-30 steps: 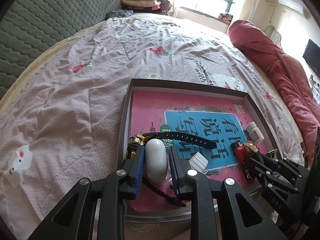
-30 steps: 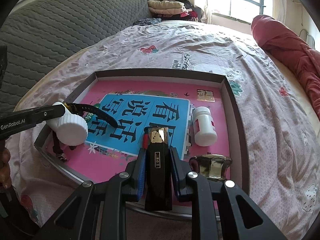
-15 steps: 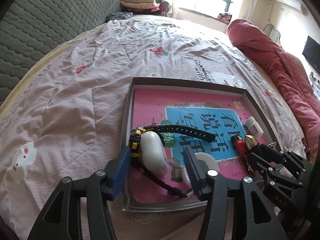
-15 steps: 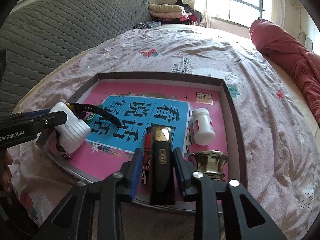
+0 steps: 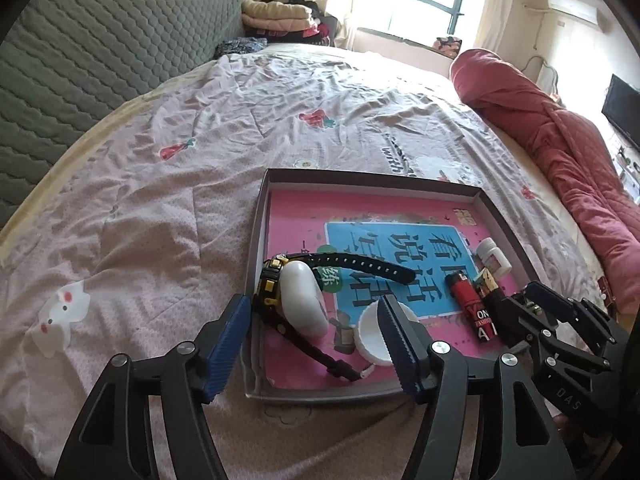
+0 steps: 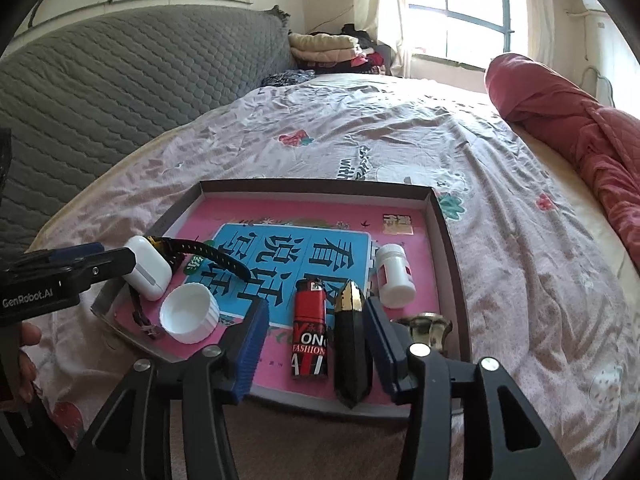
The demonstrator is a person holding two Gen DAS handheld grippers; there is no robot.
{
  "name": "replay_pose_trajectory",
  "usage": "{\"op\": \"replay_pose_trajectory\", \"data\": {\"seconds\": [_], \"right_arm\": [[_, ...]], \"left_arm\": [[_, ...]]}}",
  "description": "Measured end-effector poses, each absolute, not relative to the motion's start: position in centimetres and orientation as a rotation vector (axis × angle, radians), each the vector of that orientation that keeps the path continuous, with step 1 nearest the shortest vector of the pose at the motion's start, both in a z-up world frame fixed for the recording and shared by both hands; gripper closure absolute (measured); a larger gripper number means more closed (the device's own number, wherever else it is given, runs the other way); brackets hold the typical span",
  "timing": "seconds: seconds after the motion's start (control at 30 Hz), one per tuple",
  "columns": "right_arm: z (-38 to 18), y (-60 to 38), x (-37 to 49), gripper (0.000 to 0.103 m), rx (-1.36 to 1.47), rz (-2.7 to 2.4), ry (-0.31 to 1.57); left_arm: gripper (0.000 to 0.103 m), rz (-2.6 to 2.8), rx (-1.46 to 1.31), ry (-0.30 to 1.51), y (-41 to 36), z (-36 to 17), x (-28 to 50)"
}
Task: Organize rigid objects
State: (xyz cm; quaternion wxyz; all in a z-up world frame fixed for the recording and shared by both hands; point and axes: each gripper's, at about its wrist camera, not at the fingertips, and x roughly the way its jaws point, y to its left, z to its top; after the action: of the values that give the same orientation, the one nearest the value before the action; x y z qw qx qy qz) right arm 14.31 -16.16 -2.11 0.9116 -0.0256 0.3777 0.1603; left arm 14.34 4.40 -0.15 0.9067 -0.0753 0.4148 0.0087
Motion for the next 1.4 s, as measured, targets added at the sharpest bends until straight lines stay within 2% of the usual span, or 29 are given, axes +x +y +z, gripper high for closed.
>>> {"op": "replay_pose_trajectory", "data": {"seconds": [0.07, 0.23, 0.83, 1.4], "right_arm": [[-1.9, -16.3, 13.9, 0.051, -0.05, 0.318, 0.772], [-1.8, -16.6, 12.6, 0.05, -0.049, 0.286, 0.772], [-2.4, -15.9, 7.6, 0.05, -0.072, 0.177, 0.77], [-3.7, -14.7, 5.5, 0.05, -0.12, 0.164, 0.77]], "left_arm": [[0.028, 0.018, -0.148, 0.853, 4.1, 0.1, 13.8], [0.027, 0.04, -0.143, 0.842, 3.7, 0.4, 12.0], [0.027, 0.125, -0.102, 0.898, 1.6, -2.0, 6.9], [0.027, 0.216, -0.097, 0.935, 1.9, -3.9, 5.7]]}}
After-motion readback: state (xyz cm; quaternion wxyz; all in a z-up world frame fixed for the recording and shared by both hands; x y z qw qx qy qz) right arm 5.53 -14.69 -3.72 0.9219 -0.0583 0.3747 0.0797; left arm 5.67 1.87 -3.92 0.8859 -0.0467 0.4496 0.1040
